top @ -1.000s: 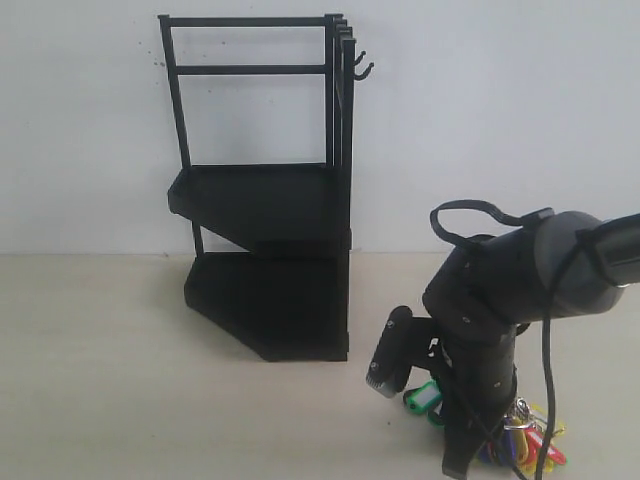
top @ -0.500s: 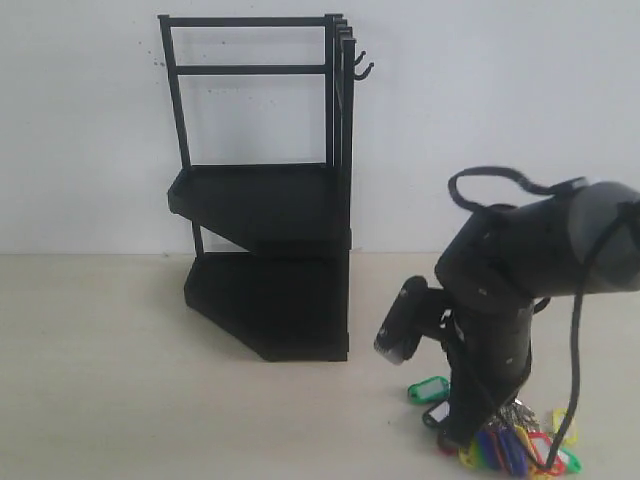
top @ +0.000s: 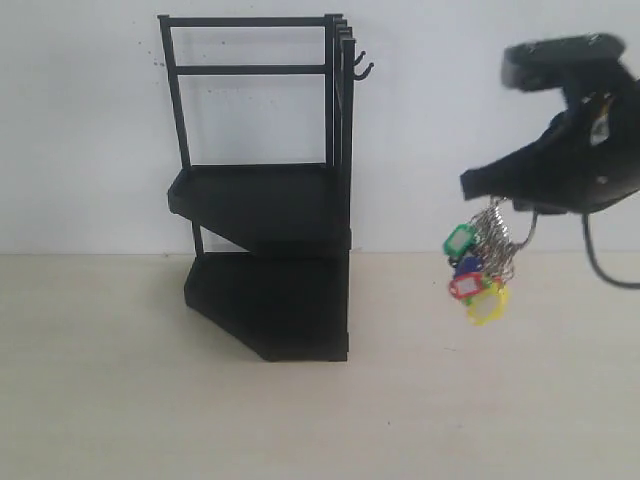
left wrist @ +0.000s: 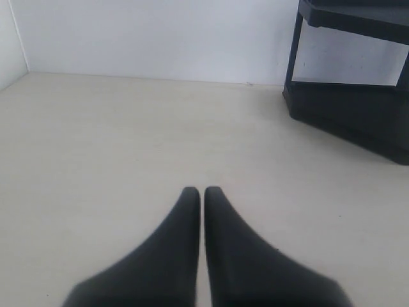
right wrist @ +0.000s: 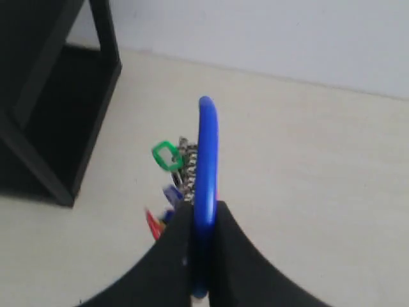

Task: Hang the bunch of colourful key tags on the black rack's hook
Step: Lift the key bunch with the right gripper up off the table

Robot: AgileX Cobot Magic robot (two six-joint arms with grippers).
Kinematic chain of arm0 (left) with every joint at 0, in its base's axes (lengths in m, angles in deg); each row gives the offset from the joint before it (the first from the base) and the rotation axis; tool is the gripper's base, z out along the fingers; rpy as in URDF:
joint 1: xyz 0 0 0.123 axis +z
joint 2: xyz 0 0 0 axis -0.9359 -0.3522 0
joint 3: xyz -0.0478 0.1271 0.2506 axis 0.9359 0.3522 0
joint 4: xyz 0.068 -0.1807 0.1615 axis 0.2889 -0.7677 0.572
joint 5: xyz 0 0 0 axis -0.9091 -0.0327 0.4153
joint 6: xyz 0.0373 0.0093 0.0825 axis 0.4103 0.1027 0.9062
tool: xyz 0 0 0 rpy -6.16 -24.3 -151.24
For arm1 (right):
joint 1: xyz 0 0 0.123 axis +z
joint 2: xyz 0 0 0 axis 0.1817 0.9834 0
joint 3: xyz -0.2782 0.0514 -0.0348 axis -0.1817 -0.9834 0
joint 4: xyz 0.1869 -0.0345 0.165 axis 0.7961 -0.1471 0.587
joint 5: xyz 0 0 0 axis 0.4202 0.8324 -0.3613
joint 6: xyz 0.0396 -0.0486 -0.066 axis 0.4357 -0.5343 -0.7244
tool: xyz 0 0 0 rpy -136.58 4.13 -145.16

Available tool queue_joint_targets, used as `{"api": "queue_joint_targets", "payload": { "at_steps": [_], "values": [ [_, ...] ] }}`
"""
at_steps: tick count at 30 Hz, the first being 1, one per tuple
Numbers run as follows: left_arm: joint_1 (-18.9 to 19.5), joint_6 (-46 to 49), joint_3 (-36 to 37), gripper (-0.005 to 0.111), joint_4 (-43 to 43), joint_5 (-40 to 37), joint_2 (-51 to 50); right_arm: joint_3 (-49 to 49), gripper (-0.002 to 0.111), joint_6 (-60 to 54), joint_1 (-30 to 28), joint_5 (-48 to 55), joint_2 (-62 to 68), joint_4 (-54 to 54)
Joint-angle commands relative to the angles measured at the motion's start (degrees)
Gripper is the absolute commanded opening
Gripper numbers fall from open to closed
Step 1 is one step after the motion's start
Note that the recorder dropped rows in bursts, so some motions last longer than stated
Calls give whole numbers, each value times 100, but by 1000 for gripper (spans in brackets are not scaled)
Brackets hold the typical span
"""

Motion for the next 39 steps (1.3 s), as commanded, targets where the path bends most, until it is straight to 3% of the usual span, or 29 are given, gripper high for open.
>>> {"api": "queue_joint_targets", "payload": {
  "at_steps": [1, 6, 11, 15, 18, 20, 22, 25, 27, 28, 31, 33, 35, 37, 39],
  "values": [
    [19, 2, -14, 4, -11, 16, -20, 15, 0, 73, -434, -320, -723, 694],
    [19, 2, -14, 4, -11, 16, -20, -44, 0, -506, -513, -696, -1361, 1787],
    [19, 2, -14, 4, -11, 16, -20, -785, 0, -1405, -503, -1475, -2108, 3192],
    [19, 2, -14, 4, -11, 16, -20, -1414, 0, -1497, -821, -2677, -2388, 3153],
    [19, 2, -14, 4, -11, 16, -20, -1436, 0, -1143, -929, -1966, -2377, 3356],
    [19, 2, -14, 4, -11, 16, -20, -1475, 0, -1867, -611, -1526, -2377, 3388],
    [19, 2, -14, 4, -11, 16, -20, -1528, 0, -2291, -437, -1933, -2377, 3388],
    [19, 2, -14, 4, -11, 16, -20, -1528, 0, -1660, -662, -2917, -2377, 3476],
    [19, 2, -14, 4, -11, 16, -20, -1513, 0, -1329, -620, -2515, -2388, 3476],
    [19, 2, -14, 4, -11, 16, -20, -1560, 0, -1799, -347, -1937, -2402, 3392],
    [19, 2, -14, 4, -11, 16, -20, -1730, 0, -1870, -509, -2875, -2427, 3480],
    [19, 2, -14, 4, -11, 16, -20, -1699, 0, -1477, -616, -2456, -2427, 3590],
    [19, 2, -14, 4, -11, 16, -20, -1699, 0, -2447, -457, -2144, -2427, 3576],
    [19, 2, -14, 4, -11, 16, -20, -1699, 0, -2069, -658, -2793, -2427, 3663],
    [19, 2, -14, 4, -11, 16, -20, -1675, 0, -1482, -660, -2650, -2427, 3823]
  ]
}}
